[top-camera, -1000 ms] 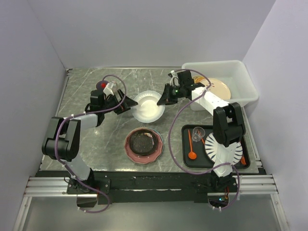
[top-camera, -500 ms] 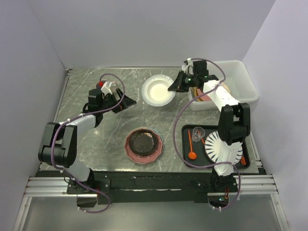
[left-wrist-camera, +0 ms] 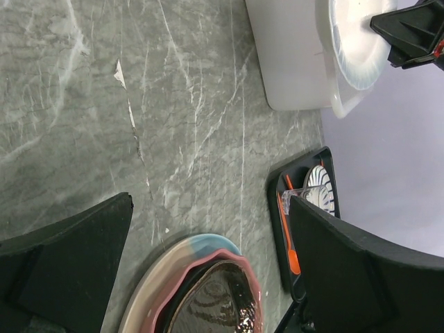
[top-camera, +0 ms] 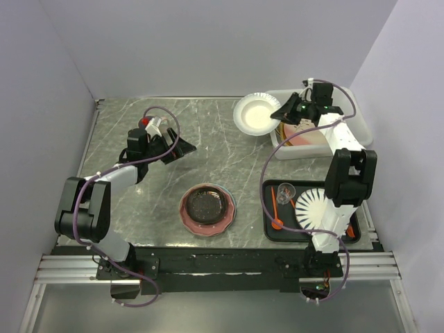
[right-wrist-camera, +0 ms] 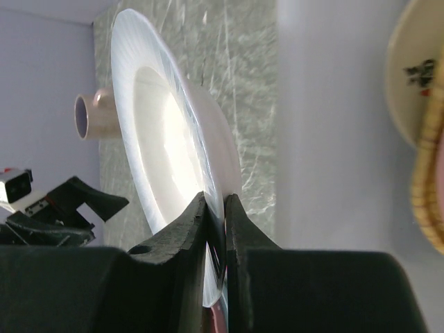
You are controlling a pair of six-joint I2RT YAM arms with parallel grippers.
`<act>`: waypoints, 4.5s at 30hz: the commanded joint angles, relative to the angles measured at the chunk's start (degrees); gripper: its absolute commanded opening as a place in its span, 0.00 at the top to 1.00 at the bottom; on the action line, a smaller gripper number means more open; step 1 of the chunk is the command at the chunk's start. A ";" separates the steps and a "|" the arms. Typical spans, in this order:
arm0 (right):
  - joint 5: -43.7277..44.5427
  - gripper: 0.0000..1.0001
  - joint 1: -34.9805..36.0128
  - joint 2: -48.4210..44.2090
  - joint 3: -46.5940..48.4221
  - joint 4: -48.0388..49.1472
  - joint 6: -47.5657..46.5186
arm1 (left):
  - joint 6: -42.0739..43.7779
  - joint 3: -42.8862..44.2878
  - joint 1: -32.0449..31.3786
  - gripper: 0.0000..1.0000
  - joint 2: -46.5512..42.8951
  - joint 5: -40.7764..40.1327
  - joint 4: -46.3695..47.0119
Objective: Place the plates into the plastic bin on the countertop
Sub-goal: Place the plate in the plastic bin, then pick up the plate at the center of the board.
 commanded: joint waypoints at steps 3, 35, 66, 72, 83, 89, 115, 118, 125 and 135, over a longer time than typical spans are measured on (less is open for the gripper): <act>-3.53 1.00 -4.95 -4.61 1.50 7.37 3.89 | 1.19 0.69 -0.23 0.01 -0.15 0.40 1.27; -3.27 1.00 -17.09 -1.89 -2.81 12.47 8.38 | 1.72 2.89 -0.23 0.01 3.01 1.36 0.48; 12.37 0.70 -15.51 6.99 3.60 -3.60 0.83 | 1.89 2.27 -0.23 0.01 3.10 1.45 0.48; 18.77 0.33 -14.81 6.99 5.01 -7.29 -1.02 | 1.98 1.92 -0.23 0.01 2.93 1.63 0.39; 35.31 0.04 -12.53 -0.73 0.90 -6.79 -2.08 | 2.94 1.22 -0.23 0.01 2.14 1.98 -0.84; 41.11 0.00 -8.40 -11.81 -7.55 2.45 -2.34 | 4.44 -0.62 -0.23 0.01 0.82 1.46 -3.12; 31.98 0.00 12.60 -21.66 -14.84 0.69 -4.98 | 7.52 -7.65 -4.36 0.01 -10.25 -6.10 -19.38; 30.39 0.00 13.75 -23.68 -18.09 1.48 -4.98 | 7.25 -9.76 -5.33 0.01 -14.11 -7.24 -21.92; 28.55 0.00 14.72 -24.48 -21.97 2.36 -4.89 | 4.97 -12.67 -7.88 0.03 -24.75 -11.20 -28.68; 27.58 0.00 15.25 -22.98 -22.32 2.36 -5.50 | 2.68 -14.42 -9.73 0.15 -28.54 -11.55 -32.65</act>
